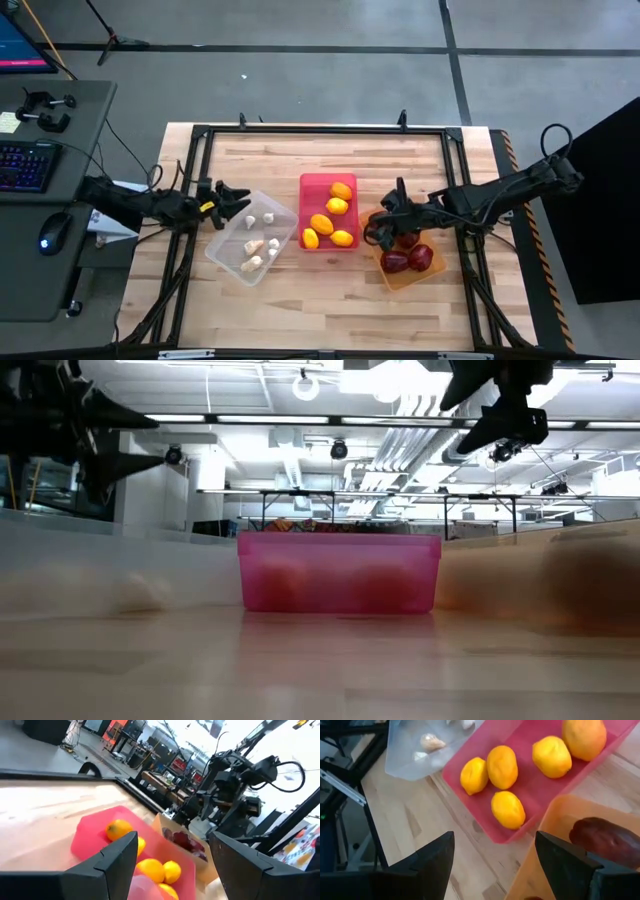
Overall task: Sort produce into baskets
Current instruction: Return to Home Position
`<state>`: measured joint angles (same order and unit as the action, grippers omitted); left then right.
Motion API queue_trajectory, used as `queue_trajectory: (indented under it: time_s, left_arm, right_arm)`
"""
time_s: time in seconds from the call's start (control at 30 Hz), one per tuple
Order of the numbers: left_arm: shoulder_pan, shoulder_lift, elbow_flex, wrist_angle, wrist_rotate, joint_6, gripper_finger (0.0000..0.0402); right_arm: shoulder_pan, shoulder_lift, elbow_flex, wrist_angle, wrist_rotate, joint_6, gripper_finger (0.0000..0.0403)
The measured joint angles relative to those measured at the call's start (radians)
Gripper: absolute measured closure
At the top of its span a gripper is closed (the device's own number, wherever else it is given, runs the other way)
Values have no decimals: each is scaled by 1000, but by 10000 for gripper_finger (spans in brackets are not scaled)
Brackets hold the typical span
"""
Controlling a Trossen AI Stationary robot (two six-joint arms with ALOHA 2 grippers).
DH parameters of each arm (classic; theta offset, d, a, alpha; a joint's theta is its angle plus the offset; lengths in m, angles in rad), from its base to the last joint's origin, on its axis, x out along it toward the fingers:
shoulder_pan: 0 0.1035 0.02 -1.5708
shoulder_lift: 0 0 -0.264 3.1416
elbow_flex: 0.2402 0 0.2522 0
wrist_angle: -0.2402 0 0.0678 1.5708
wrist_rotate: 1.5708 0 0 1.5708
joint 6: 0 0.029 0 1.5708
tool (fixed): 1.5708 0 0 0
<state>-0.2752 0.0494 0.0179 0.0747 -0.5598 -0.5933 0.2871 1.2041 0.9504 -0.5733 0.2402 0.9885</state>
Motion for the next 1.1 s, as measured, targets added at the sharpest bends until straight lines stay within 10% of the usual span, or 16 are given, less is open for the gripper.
queue_trajectory:
  time_s: [0.57,0.87,1.1]
  left_arm:
    - [14,-6,-4,-9,-12,146,227]
    - [14,-2,-4,-9,-13,236,229]
    - [14,-2,-4,-9,-12,230,229]
  right_arm:
    - [87,0,0,-297,5,33,145]
    - [244,-35,0,-469,161,231,225]
    - [144,-46,0,-324,159,111,272]
